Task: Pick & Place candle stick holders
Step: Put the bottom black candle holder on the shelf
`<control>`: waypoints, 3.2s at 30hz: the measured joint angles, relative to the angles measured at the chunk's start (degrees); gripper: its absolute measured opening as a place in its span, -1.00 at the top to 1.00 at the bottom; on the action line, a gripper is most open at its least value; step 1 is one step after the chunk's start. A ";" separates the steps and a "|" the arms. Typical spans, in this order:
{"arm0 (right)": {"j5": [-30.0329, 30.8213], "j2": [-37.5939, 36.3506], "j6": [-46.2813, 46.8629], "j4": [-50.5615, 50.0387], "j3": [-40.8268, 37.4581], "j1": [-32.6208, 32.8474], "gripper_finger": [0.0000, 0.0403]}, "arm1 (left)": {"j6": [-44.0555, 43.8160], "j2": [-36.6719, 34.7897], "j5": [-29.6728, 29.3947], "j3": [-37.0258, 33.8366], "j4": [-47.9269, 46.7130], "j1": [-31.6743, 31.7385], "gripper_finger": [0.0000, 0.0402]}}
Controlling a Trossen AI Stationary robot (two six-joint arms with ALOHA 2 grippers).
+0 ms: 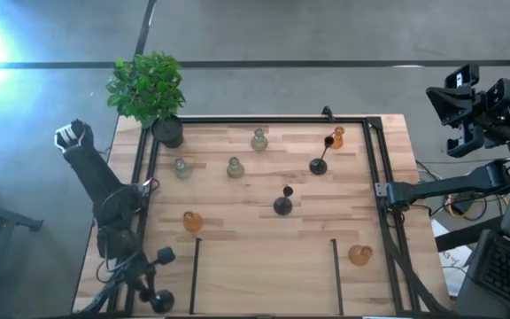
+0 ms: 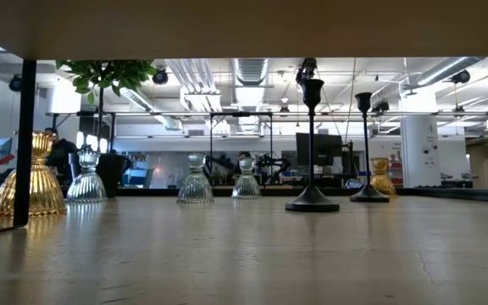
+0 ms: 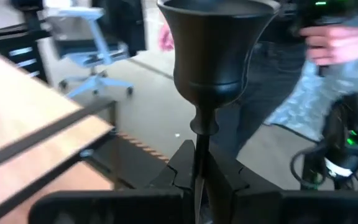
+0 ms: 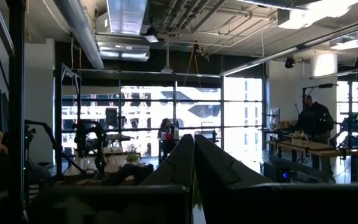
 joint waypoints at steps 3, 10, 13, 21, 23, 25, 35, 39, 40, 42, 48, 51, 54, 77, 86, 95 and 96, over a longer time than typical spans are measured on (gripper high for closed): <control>0.00 0.00 0.00 0.00 0.00 -0.01 0.96 | -2.91 -2.35 -5.82 5.66 -10.12 0.01 0.91; 0.00 0.00 0.00 0.00 0.00 -0.02 0.96 | -6.37 -5.94 -16.83 23.21 -27.20 0.02 0.91; 0.00 0.00 0.00 0.00 0.00 -0.01 0.96 | -10.74 -6.15 -20.38 29.65 -34.19 0.02 0.91; 0.00 0.00 0.00 0.00 0.00 -0.01 0.96 | -7.04 -3.96 -31.08 39.27 -37.71 0.02 0.91; 0.00 0.00 0.00 -0.01 0.00 -0.01 0.96 | -4.43 -3.01 -33.69 40.85 -37.72 0.04 0.91; 0.00 0.00 0.00 -0.02 0.00 0.00 0.96 | -1.75 -1.92 -36.14 42.19 -37.76 0.27 0.91; 0.00 0.00 0.36 0.00 0.00 -0.01 0.96 | 3.89 2.68 -41.47 48.14 -37.79 9.91 0.91; 0.10 0.23 1.52 0.85 0.00 -0.01 0.96 | 4.08 4.38 -41.59 51.37 -37.45 16.45 0.91; 0.11 0.25 1.53 1.31 0.00 0.00 0.96 | 4.08 4.90 -41.55 52.12 -37.24 18.32 0.91; 0.10 0.69 2.51 1.19 0.00 -0.01 0.96 | 4.11 6.27 -40.97 53.73 -36.92 22.09 0.91; 3.28 1.77 5.46 -4.01 -0.13 0.00 0.96 | 4.30 12.14 -31.82 57.74 -36.71 33.15 0.91; 8.77 1.94 8.10 -10.67 -0.12 -0.01 0.96 | 4.23 14.55 -25.46 59.05 -38.12 37.05 0.91; 13.44 1.45 12.06 -16.74 -0.16 -0.02 0.96 | 3.92 15.30 -20.92 59.22 -39.12 38.65 0.91; 19.89 3.49 11.61 -17.88 -1.31 -0.02 0.96 | 10.84 21.48 -3.20 48.17 -31.93 38.68 0.91; 20.09 2.80 11.61 -17.86 -1.25 -0.02 0.96 | 12.83 23.17 4.79 48.13 -31.47 38.25 0.91; 20.24 2.52 12.68 -17.87 -1.25 -0.02 0.96 | 18.45 22.94 10.54 43.25 -24.49 38.23 0.91; 20.24 2.54 12.78 -17.88 -1.25 -0.02 0.96 | 18.41 22.76 11.24 42.51 -23.40 38.25 0.91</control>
